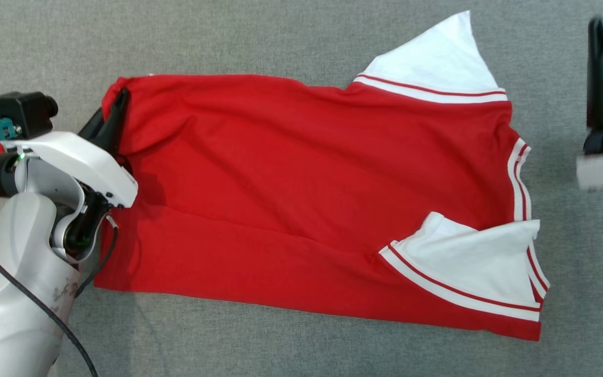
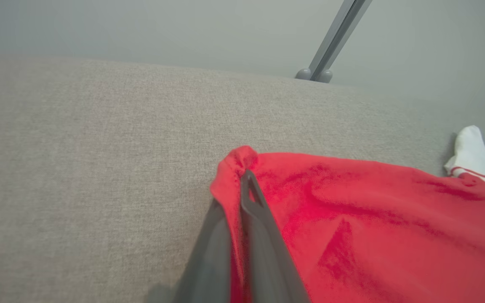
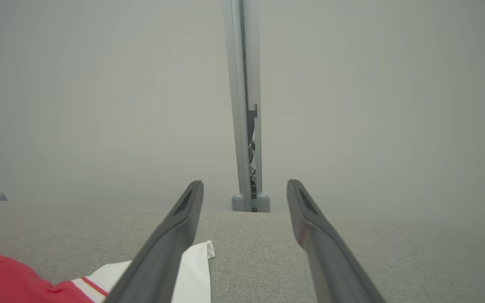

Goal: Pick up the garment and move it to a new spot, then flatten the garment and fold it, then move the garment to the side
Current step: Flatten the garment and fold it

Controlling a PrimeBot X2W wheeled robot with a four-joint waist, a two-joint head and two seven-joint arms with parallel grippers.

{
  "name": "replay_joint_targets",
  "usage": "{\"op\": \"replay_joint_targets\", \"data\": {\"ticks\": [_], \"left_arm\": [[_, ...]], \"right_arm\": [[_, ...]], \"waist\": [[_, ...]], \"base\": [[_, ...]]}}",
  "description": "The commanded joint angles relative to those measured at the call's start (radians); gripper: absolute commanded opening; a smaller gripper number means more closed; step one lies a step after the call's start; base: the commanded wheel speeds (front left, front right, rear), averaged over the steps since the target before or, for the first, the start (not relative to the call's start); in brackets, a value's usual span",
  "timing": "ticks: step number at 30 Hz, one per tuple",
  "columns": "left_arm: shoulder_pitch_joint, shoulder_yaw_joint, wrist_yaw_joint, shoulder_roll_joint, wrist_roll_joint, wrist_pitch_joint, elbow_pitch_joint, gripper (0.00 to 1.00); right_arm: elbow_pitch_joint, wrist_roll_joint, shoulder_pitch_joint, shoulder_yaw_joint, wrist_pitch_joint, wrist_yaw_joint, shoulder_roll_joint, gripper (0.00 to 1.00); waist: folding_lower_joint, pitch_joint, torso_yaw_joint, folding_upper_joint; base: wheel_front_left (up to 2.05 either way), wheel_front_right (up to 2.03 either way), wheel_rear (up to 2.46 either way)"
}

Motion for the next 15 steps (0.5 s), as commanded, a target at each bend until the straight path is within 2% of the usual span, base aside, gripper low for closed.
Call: {"op": "replay_joint_targets", "data": {"ticks": [1,6,15], "left_arm": [[0.012,0.002,0.002,0.005,-0.008,-0.007,0.005,0.00],[0.046,-0.001,0.001,0.004,-0.019,-0.007,0.022,0.00],[0.053,-0.010,-0.004,0.000,-0.025,-0.004,0.037,0.00]], "right_arm": [[-0.030,-0.013,0.042,-0.023,-0.006,0.000,0.015,1.00],[-0.183,-0.070,0.232,-0.131,0.049,0.000,0.111,1.00],[-0.287,-0.097,0.309,-0.170,0.116,0.000,0.153,1.00]], "waist": [[0.0000,-0.015,-0.007,-0.0001],[0.0000,-0.048,-0.015,-0.0001],[0.0000,-0.060,-0.013,-0.0001]], "base": [[0.00,0.00,0.00],[0.00,0.00,0.00],[0.00,0.00,0.00]]}}
